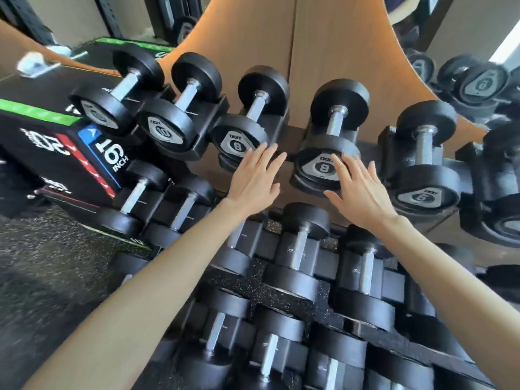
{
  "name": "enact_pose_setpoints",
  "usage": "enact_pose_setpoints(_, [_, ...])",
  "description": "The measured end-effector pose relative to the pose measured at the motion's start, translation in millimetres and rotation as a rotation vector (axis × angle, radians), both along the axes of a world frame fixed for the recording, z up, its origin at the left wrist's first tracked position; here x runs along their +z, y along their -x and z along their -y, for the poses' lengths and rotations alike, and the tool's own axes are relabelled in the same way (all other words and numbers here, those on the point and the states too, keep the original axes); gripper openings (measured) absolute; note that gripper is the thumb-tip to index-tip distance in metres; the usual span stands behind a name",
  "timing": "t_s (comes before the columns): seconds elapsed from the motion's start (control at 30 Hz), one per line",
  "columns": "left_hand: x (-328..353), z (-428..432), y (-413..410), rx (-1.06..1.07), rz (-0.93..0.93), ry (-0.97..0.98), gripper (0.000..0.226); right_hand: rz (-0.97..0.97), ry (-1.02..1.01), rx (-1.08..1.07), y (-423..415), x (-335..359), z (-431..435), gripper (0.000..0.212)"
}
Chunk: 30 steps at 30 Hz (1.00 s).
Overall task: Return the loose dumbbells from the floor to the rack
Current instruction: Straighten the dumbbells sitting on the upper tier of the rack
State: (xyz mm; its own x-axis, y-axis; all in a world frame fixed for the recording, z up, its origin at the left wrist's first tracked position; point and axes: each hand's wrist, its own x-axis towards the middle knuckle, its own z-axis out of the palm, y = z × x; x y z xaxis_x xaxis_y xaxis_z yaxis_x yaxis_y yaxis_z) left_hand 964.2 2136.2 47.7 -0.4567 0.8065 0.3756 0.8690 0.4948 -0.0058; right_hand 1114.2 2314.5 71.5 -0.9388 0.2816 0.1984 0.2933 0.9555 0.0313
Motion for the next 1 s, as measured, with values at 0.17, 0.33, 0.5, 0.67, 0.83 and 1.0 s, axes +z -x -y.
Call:
enact_pose_setpoints(0.17, [-6, 52, -3, 0.067, -0.013, 0.049, 0.060, 0.012, 0.004, 0.080, 6, -6, 39, 0.071])
enact_pose_setpoints(0.33, [-10, 86, 21, 0.149, -0.019, 0.090, 0.062, 0.031, -0.021, 0.092, 25, -6, 58, 0.073])
enact_pose_setpoints(0.5, [-12, 101, 68, 0.141, -0.051, 0.116, 0.064, 0.042, -0.023, 0.047, 61, -10, 68, 0.072])
enact_pose_setpoints(0.67, [-15, 97, 133, 0.070, -0.009, 0.103, 0.069, 0.025, 0.026, -0.031, 110, -16, 78, 0.072])
enact_pose_setpoints(0.83, [-9, 71, 192, -0.060, 0.082, 0.075, 0.077, 0.018, 0.082, -0.079, 165, -7, 84, 0.072])
enact_pose_setpoints(1.0, [-12, 47, 221, -0.188, 0.246, 0.099, 0.089, 0.047, 0.119, -0.165, 207, -6, 89, 0.077])
